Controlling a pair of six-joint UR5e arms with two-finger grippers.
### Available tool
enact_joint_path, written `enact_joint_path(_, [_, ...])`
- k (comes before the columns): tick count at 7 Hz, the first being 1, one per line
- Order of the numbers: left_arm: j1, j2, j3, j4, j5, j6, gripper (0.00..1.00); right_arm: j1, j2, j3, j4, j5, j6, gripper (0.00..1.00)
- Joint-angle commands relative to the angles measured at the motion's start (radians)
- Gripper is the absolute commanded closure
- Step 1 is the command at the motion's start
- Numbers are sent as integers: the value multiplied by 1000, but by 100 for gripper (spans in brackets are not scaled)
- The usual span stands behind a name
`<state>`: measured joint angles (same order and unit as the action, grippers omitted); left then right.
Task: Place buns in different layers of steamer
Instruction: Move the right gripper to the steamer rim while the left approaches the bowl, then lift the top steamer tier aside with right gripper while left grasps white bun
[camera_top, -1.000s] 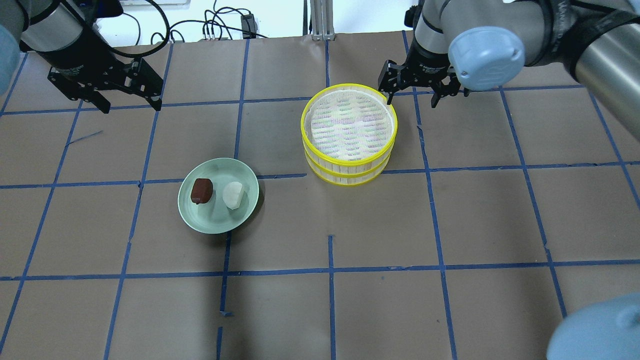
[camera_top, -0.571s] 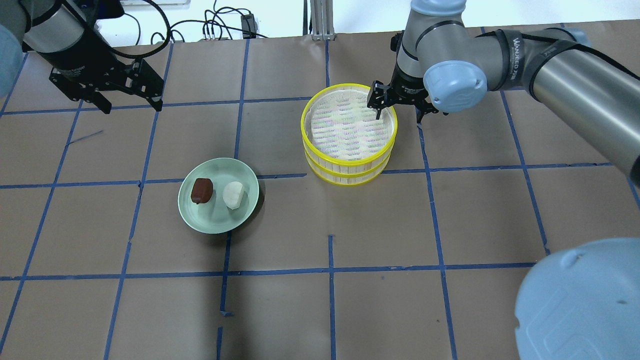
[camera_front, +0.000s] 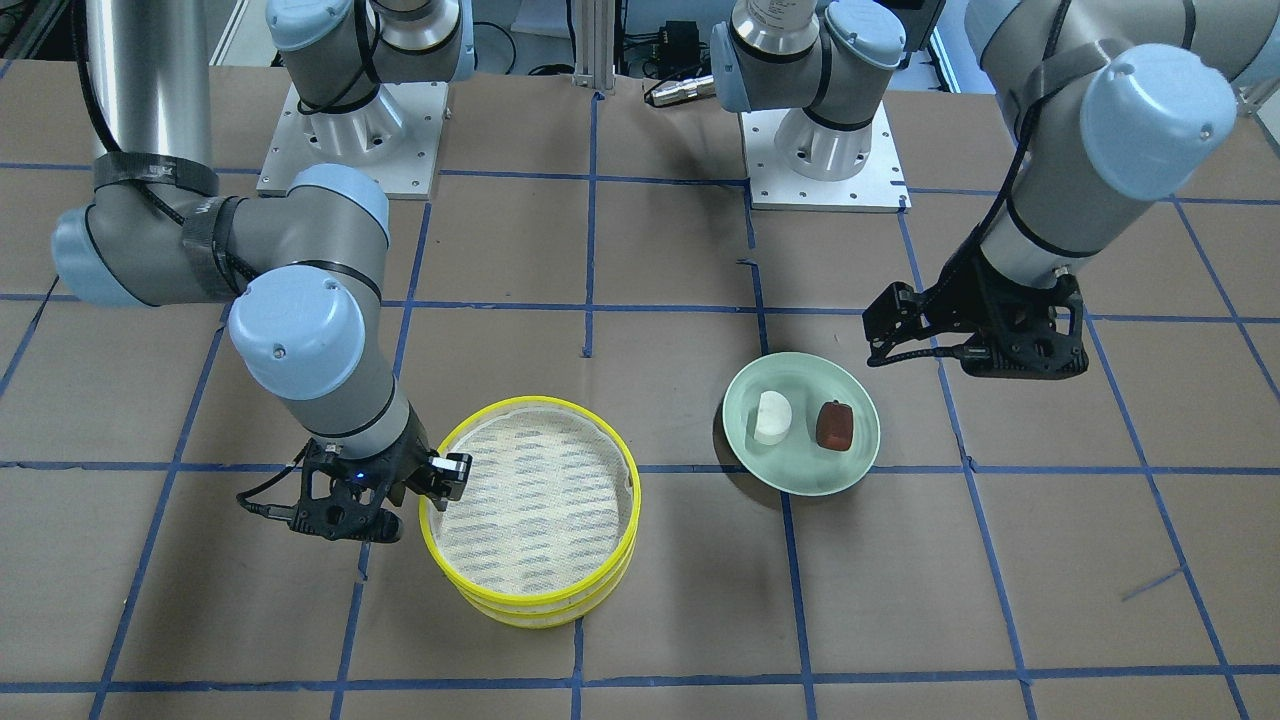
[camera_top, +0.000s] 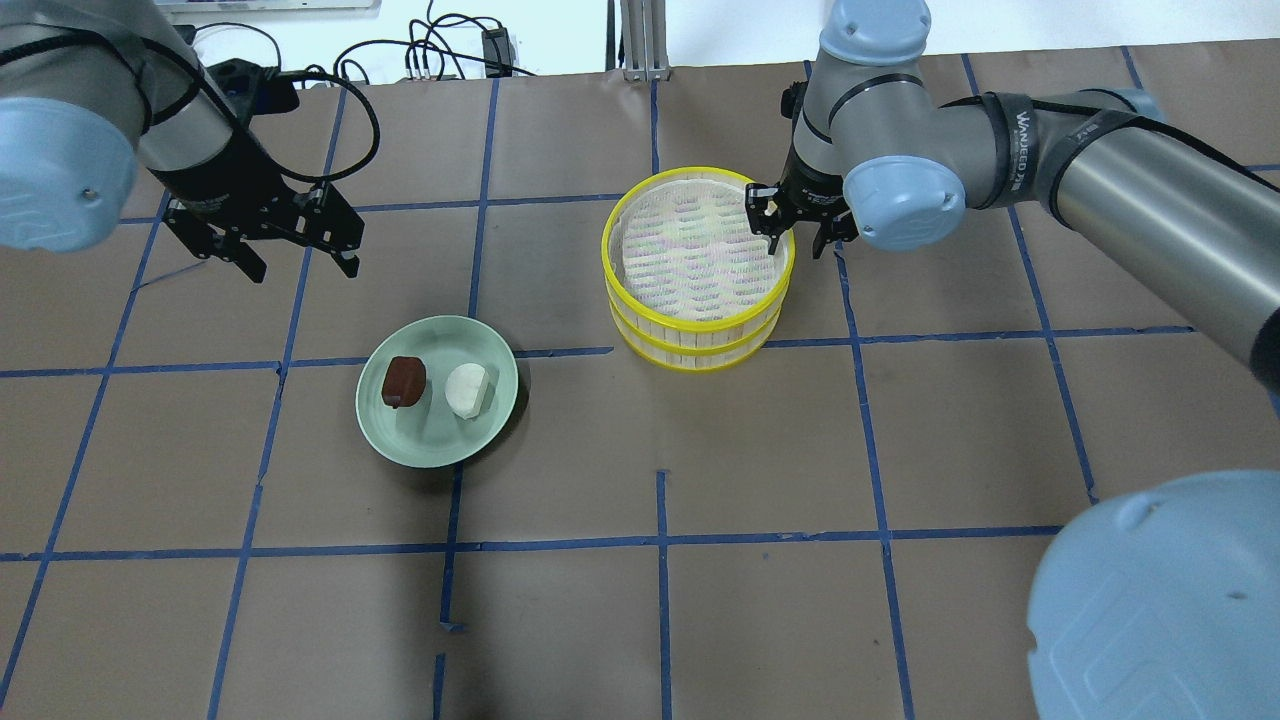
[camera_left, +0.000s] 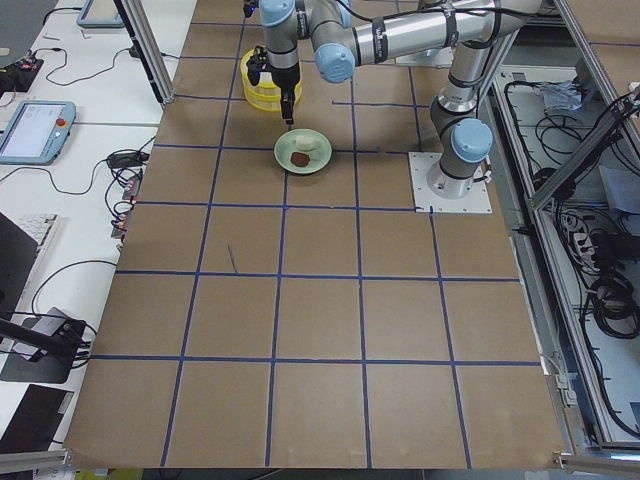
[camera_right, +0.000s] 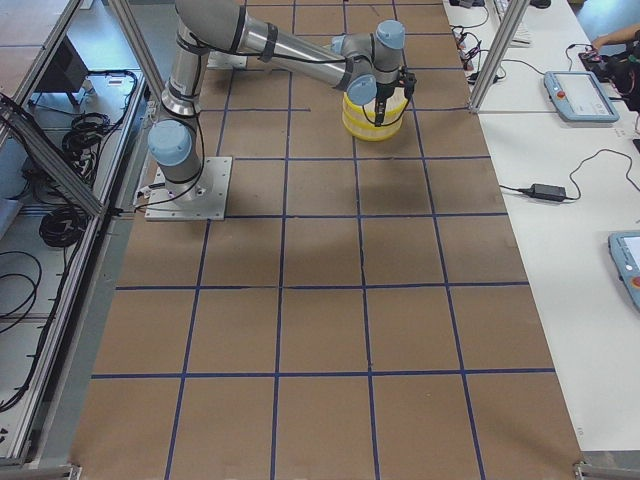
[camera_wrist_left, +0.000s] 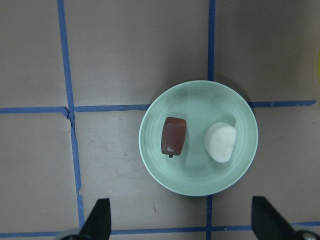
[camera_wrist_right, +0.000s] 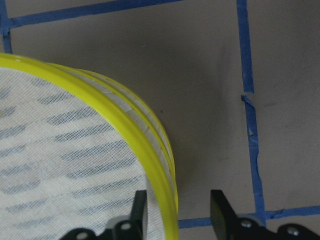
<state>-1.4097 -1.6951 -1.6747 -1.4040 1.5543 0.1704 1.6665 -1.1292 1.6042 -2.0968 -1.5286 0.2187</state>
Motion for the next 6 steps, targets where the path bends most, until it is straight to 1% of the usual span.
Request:
enact_joint_path(1, [0, -61, -26, 40, -2, -14, 0, -1, -4, -3, 0, -103, 7, 80])
enact_joint_path(3, [-6, -81, -100, 49, 0, -20, 0, -1, -38, -4, 17, -101, 2, 81])
enact_joint_path(4, [-21, -98, -159, 89, -13, -88, 0, -2, -75, -6, 36, -79, 2, 81])
enact_joint_path(5, [-64, -110, -199, 143, -58, -214, 0, -13, -116, -20, 82, -44, 2, 81])
enact_joint_path(6, [-113, -124, -212, 192, -54, -280, 0, -45, -162, -58, 172, -32, -15, 81])
